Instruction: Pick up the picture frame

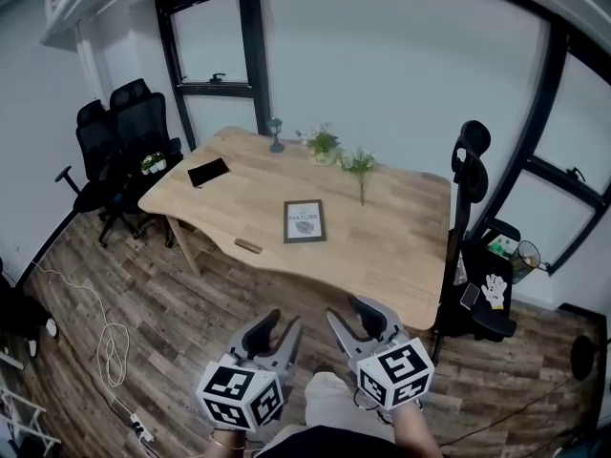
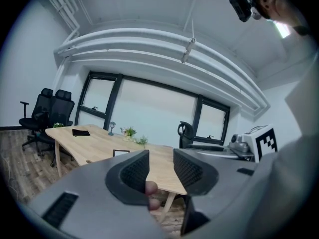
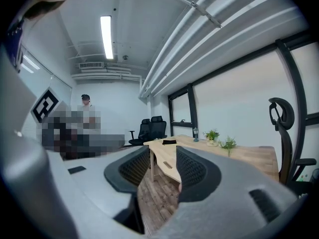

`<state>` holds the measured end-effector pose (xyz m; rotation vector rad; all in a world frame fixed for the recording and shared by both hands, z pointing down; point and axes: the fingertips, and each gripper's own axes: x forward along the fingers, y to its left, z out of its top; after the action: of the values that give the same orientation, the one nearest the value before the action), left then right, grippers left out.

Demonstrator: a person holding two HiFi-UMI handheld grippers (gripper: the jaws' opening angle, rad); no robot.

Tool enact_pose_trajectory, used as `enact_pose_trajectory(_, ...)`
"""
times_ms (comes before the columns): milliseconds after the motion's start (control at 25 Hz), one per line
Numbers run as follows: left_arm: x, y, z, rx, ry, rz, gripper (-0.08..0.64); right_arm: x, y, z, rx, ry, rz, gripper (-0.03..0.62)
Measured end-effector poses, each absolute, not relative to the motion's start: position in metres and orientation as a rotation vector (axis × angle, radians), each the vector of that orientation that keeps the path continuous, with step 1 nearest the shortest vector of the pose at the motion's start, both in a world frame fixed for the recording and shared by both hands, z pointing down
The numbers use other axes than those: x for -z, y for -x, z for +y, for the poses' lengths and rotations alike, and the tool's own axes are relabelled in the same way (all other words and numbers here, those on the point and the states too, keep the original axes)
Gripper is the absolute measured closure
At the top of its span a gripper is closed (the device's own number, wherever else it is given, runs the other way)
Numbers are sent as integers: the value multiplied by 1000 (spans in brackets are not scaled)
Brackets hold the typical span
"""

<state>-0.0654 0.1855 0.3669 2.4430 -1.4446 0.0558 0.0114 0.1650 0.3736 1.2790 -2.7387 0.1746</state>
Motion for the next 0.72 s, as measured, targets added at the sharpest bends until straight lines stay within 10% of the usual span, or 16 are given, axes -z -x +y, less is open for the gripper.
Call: enact_pose_trajectory(720, -380, 69, 95, -97, -2406, -1438, 416, -386, -7, 75, -217, -1265, -2717, 446)
